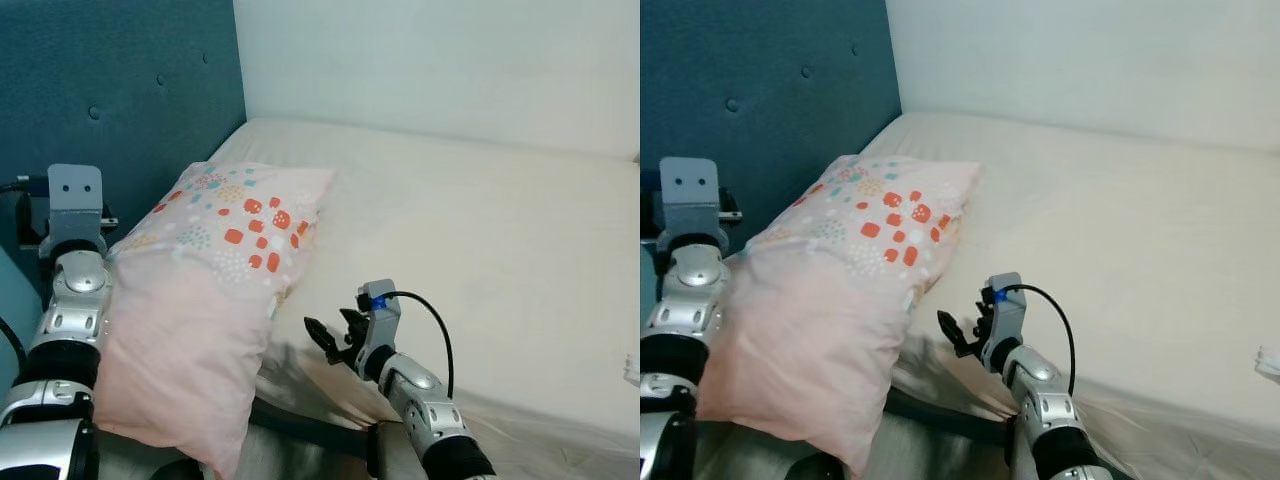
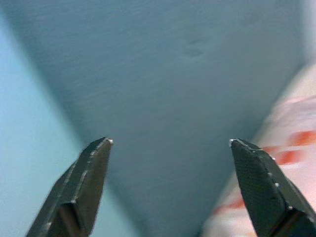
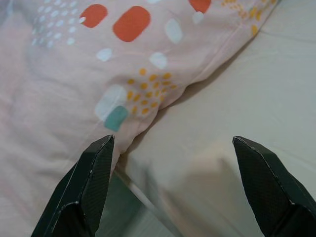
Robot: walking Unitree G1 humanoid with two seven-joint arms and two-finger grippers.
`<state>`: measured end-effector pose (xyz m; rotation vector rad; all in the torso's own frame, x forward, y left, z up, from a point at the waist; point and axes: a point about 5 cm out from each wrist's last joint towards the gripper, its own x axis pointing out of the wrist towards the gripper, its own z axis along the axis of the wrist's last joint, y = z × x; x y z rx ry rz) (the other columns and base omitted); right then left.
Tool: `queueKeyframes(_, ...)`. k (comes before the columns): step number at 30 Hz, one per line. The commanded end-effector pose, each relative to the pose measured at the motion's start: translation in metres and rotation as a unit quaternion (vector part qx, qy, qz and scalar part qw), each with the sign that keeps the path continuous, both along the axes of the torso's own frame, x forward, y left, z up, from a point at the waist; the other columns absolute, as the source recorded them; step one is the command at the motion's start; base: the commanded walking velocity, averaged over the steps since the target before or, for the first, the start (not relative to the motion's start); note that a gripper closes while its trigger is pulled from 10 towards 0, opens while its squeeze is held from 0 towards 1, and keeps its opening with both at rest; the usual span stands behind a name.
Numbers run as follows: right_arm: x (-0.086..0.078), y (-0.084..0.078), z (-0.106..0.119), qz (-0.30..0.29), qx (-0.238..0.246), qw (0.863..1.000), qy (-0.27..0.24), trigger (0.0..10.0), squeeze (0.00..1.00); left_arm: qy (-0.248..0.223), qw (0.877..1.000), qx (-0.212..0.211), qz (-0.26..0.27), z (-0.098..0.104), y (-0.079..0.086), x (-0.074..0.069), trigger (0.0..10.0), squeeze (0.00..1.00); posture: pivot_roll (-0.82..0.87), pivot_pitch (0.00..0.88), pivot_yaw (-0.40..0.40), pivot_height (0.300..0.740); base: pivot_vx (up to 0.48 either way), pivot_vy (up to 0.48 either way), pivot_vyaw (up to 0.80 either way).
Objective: Clean up the room
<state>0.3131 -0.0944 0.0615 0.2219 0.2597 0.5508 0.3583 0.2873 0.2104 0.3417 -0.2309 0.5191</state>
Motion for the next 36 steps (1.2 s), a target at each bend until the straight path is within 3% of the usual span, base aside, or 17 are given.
queueKeyframes(1,-0.001,-0.001,-0.001,-0.003,0.005,1.0,0.006,10.0,0.0,-0.027,0.996,-0.025,-0.08,0.012,-0.013,0.005,10.0,1.0,-0.05,0.0,-0.012,0.371,0.0,0.0,0.0)
queueKeyframes(2,-0.001,-0.001,-0.001,-0.003,0.005,1.0,0.006,10.0,0.0,-0.027,0.996,-0.025,-0.08,0.012,-0.013,0.005,10.0,1.0,-0.05,0.0,-0.012,0.371,0.0,0.0,0.0)
queueKeyframes(4,-0.001,0.0,-0.001,0.0,0.003,1.0,0.007,10.0,0.0,-0.018,0.973,-0.029,-0.228,0.014,-0.043,0.007,10.0,1.0,-0.04,0.0,-0.023,0.371,0.0,0.0,0.0)
queueKeyframes(7,-0.001,-0.001,-0.001,0.0,0.002,1.0,0.007,10.0,0.0,0.002,0.956,-0.018,-0.291,0.011,-0.057,0.006,10.0,1.0,-0.04,0.0,-0.024,0.371,0.0,0.0,0.0)
queueKeyframes(8,0.0,-0.002,-0.001,0.0,0.0,1.0,0.008,10.0,0.0,0.042,0.927,0.017,-0.373,0.002,-0.076,0.0,10.0,1.0,-0.03,0.0,-0.028,0.371,0.0,0.0,0.0)
queueKeyframes(9,0.0,-0.002,-0.001,0.0,0.0,1.0,0.008,10.0,0.0,0.042,0.927,0.017,-0.373,0.002,-0.076,0.0,10.0,1.0,-0.03,0.0,-0.028,0.371,0.0,0.0,0.0)
queueKeyframes(10,0.0,-0.004,-0.001,0.0,-0.001,1.0,0.008,10.0,0.0,0.074,0.9,0.041,-0.427,-0.006,-0.088,-0.006,10.0,1.0,-0.03,0.0,-0.028,0.371,0.0,0.0,0.0)
queueKeyframes(11,0.0,-0.004,-0.001,0.0,-0.001,1.0,0.008,10.0,0.0,0.074,0.9,0.041,-0.427,-0.006,-0.088,-0.006,10.0,1.0,-0.03,0.0,-0.028,0.371,0.0,0.0,0.0)
queueKeyframes(12,0.001,-0.005,-0.001,-0.002,-0.003,1.0,0.008,10.0,0.0,0.105,0.875,0.063,-0.468,-0.014,-0.098,-0.013,10.0,1.0,-0.03,0.0,-0.027,0.371,0.0,0.0,0.0)
queueKeyframes(13,0.002,-0.007,0.0,-0.004,-0.005,1.0,0.008,10.0,0.0,0.138,0.853,0.083,-0.497,-0.024,-0.105,-0.02,10.0,0.0,-0.03,0.0,-0.025,0.371,0.0,0.0,0.0)
queueKeyframes(16,0.004,-0.01,0.0,-0.009,-0.007,1.0,0.007,10.0,0.0,0.164,0.839,0.094,-0.511,-0.033,-0.11,-0.024,10.0,0.0,-0.03,0.0,-0.024,0.371,0.0,0.0,0.0)
queueKeyframes(18,0.004,-0.01,0.0,-0.009,-0.007,1.0,0.007,10.0,0.0,0.164,0.839,0.094,-0.511,-0.033,-0.11,-0.024,10.0,0.0,-0.03,0.0,-0.024,0.371,0.0,0.0,0.0)
queueKeyframes(21,0.006,-0.016,0.001,-0.023,-0.008,1.0,0.006,10.0,0.0,0.133,0.891,0.075,-0.427,-0.041,-0.119,-0.008,10.0,0.0,-0.04,0.0,-0.019,0.371,0.0,0.0,0.0)
queueKeyframes(23,0.005,-0.017,0.001,-0.024,-0.008,1.0,0.006,10.0,0.0,0.121,0.901,0.069,-0.411,-0.04,-0.122,-0.005,10.0,0.0,-0.04,0.0,-0.018,0.371,0.0,0.0,0.0)
queueKeyframes(27,0.005,-0.019,0.002,-0.03,-0.005,1.0,0.004,10.0,0.0,0.109,0.909,0.012,-0.401,-0.042,-0.127,-0.005,10.0,0.0,-0.04,0.0,-0.012,0.371,0.0,0.0,0.0)
queueKeyframes(31,0.007,-0.026,0.004,-0.045,0.002,0.999,-0.004,10.0,0.0,0.086,0.926,-0.147,-0.338,-0.053,-0.113,-0.006,10.0,0.0,-0.04,0.0,-0.006,0.371,0.0,0.0,0.0)
queueKeyframes(36,0.008,-0.029,0.009,-0.043,0.016,0.999,-0.018,10.0,0.0,0.098,0.925,-0.189,-0.315,-0.068,-0.108,-0.01,10.0,0.0,-0.03,0.0,-0.009,0.371,0.0,0.0,0.0)
